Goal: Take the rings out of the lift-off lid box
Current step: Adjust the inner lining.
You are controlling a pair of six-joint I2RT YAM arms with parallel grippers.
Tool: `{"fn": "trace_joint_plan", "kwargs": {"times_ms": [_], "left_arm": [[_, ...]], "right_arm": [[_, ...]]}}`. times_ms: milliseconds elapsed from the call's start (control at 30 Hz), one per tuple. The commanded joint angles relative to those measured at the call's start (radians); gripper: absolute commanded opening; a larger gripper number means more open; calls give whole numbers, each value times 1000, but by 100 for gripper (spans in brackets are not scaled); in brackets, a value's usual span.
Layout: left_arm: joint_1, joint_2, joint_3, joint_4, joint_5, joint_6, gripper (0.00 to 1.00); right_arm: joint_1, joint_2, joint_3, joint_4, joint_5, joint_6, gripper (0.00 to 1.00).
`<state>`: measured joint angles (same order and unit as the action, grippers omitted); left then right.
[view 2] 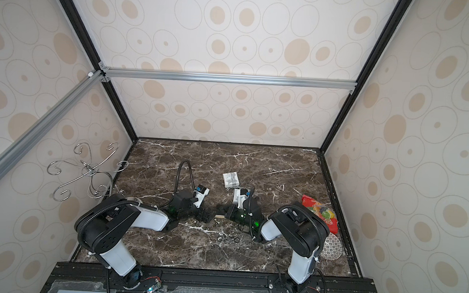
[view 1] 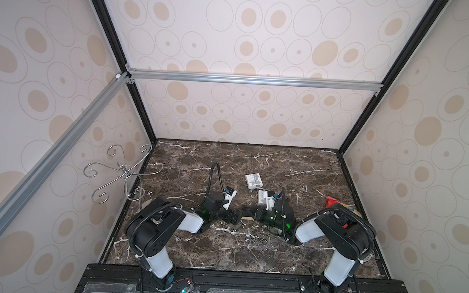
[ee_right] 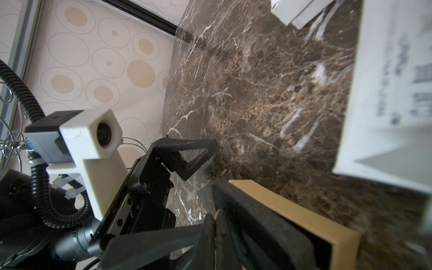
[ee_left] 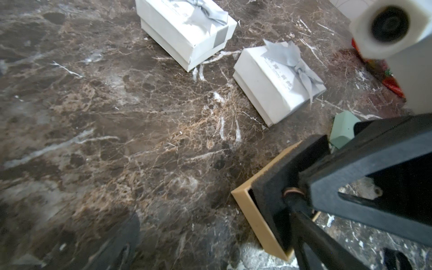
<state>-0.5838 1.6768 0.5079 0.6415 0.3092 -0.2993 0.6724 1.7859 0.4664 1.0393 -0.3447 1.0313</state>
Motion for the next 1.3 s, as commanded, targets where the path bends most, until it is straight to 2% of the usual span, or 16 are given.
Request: {"fn": "trace_joint_plan", "kwargs": {"times_ms": [0,500,1267], "left_arm": [[9,-25,21,-29,-15,19,100],[16,-6,28,-19,-17,18,100],[27,-15,30,-31,-15,29,100]], "right_arm": [[-5,-1,-5,14,-15,12,0],[-5,9,-6,43,-36,7,0],[-16,-30,-20,-18,-60,-9,0]]}}
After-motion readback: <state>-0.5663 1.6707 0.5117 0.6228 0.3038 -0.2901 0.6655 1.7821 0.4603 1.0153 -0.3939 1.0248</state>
